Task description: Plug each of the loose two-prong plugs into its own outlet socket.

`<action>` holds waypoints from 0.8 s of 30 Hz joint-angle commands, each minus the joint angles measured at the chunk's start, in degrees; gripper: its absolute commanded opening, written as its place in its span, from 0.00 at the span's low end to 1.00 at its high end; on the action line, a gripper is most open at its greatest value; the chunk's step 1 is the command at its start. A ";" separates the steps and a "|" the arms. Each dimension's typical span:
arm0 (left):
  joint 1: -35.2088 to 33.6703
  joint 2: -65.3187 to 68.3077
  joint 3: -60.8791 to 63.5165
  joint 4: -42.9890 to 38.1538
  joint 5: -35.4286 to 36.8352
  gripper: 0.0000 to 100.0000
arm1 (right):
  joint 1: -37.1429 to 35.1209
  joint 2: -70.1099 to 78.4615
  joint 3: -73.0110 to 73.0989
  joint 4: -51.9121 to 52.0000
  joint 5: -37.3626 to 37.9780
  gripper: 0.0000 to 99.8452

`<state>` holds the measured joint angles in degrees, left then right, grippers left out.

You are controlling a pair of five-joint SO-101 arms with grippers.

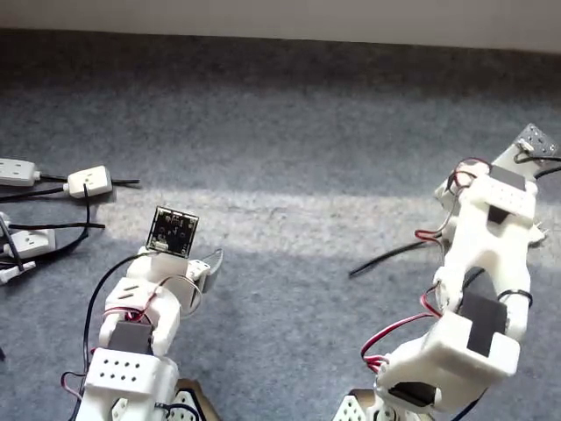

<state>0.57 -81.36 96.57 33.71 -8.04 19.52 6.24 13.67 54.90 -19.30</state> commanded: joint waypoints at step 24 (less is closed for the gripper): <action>0.75 -0.57 1.19 0.26 -0.35 0.26 | 2.24 12.09 -10.59 2.86 -1.93 0.14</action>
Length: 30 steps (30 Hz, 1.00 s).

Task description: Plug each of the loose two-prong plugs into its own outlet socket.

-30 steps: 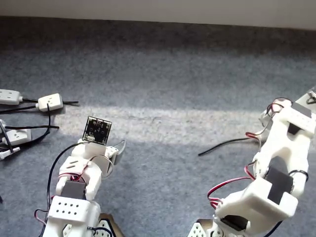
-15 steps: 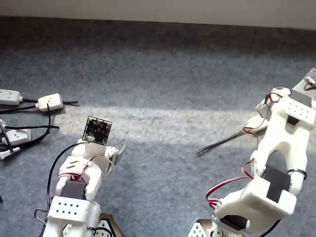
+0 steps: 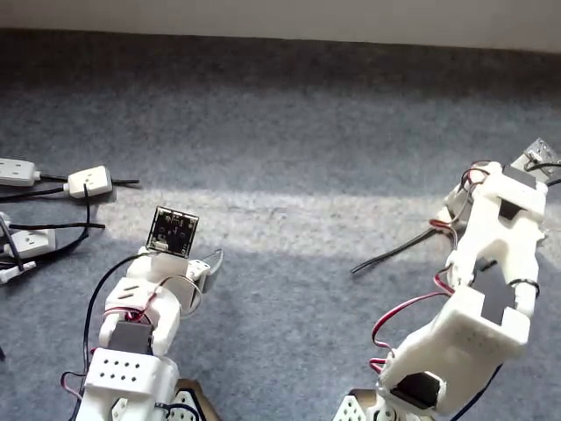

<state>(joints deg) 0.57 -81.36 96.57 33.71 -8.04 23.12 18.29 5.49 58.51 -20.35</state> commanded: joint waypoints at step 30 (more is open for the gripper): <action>0.75 -0.57 1.19 0.26 -0.35 0.26 | -2.68 0.57 -6.55 -0.84 -9.93 0.26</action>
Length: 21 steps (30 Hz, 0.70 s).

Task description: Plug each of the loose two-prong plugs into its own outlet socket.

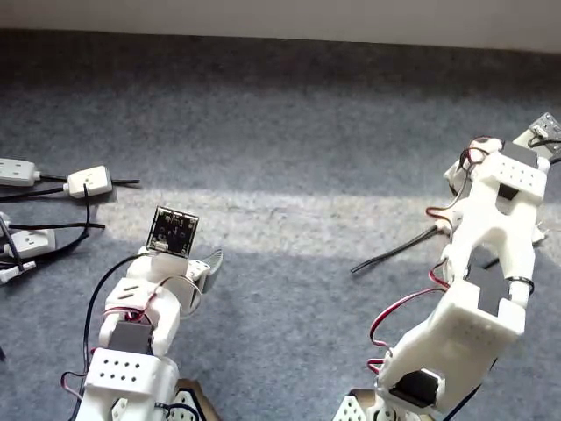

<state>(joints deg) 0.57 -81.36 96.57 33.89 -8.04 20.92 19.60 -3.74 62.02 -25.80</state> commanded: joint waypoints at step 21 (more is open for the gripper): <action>0.75 -0.57 1.19 0.09 -0.35 0.26 | -0.40 -1.10 12.53 -14.02 -7.47 0.08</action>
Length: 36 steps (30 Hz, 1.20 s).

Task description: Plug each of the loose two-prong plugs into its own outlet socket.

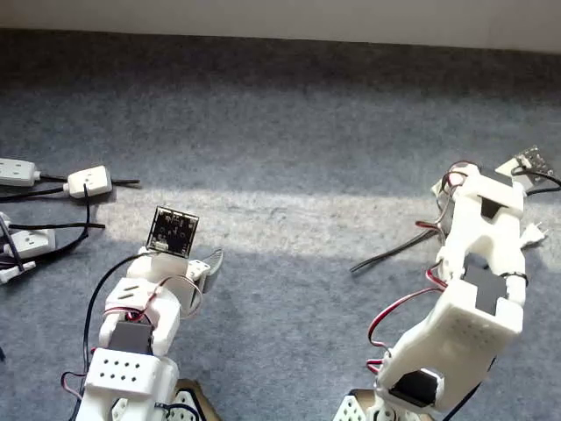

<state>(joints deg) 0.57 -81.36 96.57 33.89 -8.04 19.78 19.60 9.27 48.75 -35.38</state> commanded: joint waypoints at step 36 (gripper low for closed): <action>0.40 -0.57 1.10 0.00 -0.44 0.26 | -36.88 -0.92 -13.85 27.65 -2.11 0.08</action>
<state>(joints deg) 0.57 -81.36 96.57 33.89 -8.04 -14.59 19.60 -8.31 79.25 -33.98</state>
